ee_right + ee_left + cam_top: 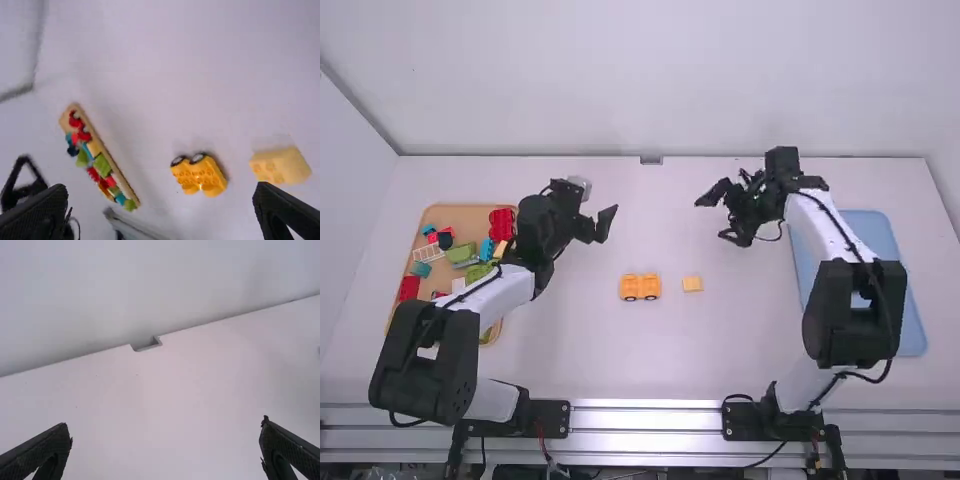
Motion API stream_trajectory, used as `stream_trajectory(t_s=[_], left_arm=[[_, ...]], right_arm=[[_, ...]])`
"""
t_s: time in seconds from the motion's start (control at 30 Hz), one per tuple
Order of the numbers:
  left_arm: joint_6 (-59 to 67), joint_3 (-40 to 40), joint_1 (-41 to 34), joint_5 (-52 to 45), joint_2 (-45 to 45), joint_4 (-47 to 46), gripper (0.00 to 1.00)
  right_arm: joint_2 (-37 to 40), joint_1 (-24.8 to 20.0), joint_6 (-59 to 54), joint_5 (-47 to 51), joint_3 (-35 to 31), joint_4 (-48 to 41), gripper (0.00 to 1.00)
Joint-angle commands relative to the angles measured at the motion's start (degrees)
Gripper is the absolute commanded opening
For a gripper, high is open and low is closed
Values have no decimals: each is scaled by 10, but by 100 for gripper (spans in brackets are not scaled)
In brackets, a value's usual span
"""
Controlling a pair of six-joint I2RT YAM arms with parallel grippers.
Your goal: Assemble lego blocks to make yellow taxi
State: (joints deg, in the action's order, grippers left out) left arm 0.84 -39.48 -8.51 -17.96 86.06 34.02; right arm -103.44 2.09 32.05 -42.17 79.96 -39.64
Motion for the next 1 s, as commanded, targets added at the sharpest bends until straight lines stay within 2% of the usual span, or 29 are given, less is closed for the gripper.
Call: stream_trajectory(t_s=[0.0, 0.03, 0.17, 0.23, 0.3, 0.33, 0.4, 0.43, 0.5, 0.57, 0.7, 0.73, 0.77, 0.83, 0.97], left_arm=[[-15, -14, 3, -6, 1, -9, 99], [-15, -14, 6, -12, 1, -16, 99], [5, -14, 21, -101, 1, -34, 99], [43, -14, 31, -174, 1, -46, 99], [146, -14, 45, -300, 1, -82, 99], [235, -15, 54, -386, 1, -127, 99], [336, -16, 59, -449, 1, -182, 99], [430, -18, 59, -493, 1, -240, 99], [556, -19, 59, -518, 1, -311, 99], [608, -16, 59, -515, 1, -332, 99], [604, -17, 59, -449, 1, -315, 99], [567, -16, 59, -439, 1, -318, 99], [563, -16, 58, -439, 1, -319, 99], [526, -16, 59, -440, 1, -317, 99], [550, -14, 51, -430, 2, -318, 99]], right_arm=[[20, 11, -287, -65, 55, -24, 99], [20, 21, -435, -66, 79, -65, 99], [20, 54, -751, -3, 102, -139, 99], [20, 69, -834, 52, 101, -135, 99], [20, 86, -921, 128, 100, -126, 99], [20, 97, -954, 154, 100, -127, 99], [20, 108, -970, 162, 100, -127, 99], [20, 119, -979, 165, 100, -127, 98], [20, 135, -1001, 149, 100, -132, 98], [19, 139, -1020, 124, 100, -144, 99], [17, 110, -1077, 19, 59, -134, 99], [17, 95, -1087, -29, 26, -105, 99], [17, 93, -1086, -35, 20, -100, 99], [17, 71, -1086, -96, -39, -42, 98], [17, 42, -1084, -122, -123, 55, 99]])
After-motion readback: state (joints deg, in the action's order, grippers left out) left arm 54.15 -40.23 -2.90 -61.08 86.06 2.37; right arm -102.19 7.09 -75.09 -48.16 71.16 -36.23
